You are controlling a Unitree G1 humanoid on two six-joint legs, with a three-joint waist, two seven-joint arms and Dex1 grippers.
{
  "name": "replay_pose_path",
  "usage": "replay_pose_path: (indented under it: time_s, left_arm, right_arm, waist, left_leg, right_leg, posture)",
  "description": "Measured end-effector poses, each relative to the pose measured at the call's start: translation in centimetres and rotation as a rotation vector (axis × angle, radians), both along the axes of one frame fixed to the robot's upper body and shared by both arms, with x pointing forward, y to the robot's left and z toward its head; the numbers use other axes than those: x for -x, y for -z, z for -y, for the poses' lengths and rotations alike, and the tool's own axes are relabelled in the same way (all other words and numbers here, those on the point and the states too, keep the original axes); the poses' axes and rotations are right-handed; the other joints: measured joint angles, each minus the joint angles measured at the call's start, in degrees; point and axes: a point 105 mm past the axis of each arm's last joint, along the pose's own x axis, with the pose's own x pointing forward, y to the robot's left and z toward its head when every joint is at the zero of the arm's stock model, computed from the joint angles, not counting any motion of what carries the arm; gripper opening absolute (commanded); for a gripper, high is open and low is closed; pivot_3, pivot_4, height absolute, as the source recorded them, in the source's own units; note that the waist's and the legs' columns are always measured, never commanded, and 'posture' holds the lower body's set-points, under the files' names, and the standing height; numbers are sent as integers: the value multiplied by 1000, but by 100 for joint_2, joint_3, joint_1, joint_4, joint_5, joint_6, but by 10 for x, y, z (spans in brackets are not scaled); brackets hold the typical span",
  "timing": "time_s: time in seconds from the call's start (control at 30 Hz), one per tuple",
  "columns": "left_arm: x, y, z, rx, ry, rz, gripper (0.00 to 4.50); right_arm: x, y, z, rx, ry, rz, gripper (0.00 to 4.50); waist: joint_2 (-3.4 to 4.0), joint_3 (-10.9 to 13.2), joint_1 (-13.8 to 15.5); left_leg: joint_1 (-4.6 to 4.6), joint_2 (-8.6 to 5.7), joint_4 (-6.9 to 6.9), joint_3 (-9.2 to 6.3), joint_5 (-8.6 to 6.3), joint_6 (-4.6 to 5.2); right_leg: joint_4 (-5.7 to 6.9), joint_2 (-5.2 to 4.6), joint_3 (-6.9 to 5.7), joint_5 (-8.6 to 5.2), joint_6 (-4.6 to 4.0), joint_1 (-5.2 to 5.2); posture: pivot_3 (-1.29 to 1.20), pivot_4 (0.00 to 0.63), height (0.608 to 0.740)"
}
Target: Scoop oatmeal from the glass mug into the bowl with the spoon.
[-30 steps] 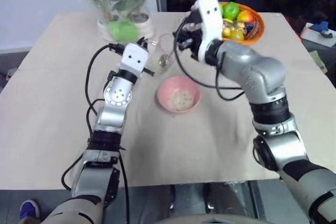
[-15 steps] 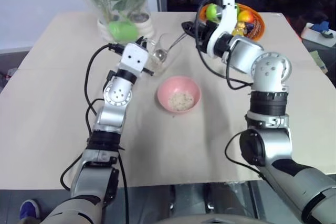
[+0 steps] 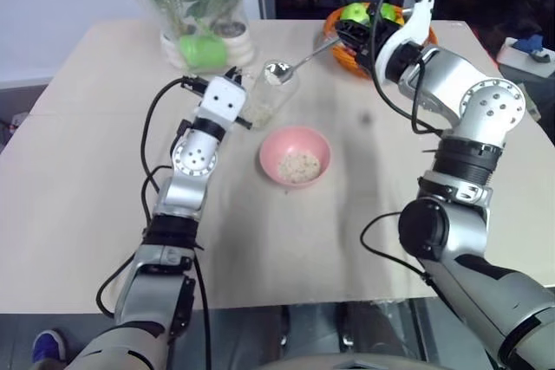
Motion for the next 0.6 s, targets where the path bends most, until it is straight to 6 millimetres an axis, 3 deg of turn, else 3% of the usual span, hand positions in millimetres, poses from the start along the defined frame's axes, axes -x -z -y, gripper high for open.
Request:
replay_pose_path:
  time_s: [0.6]
  left_arm:
    - [2, 0, 7, -31, 46, 6, 35]
  right_arm:
    - [9, 4, 29, -86, 6, -40, 0]
  waist:
    - [0, 0, -4]
  left_leg:
    - [0, 3, 0, 1, 0, 0]
  right_leg:
    - [0, 0, 2, 0, 0, 0]
  posture:
    - [0, 150, 740]
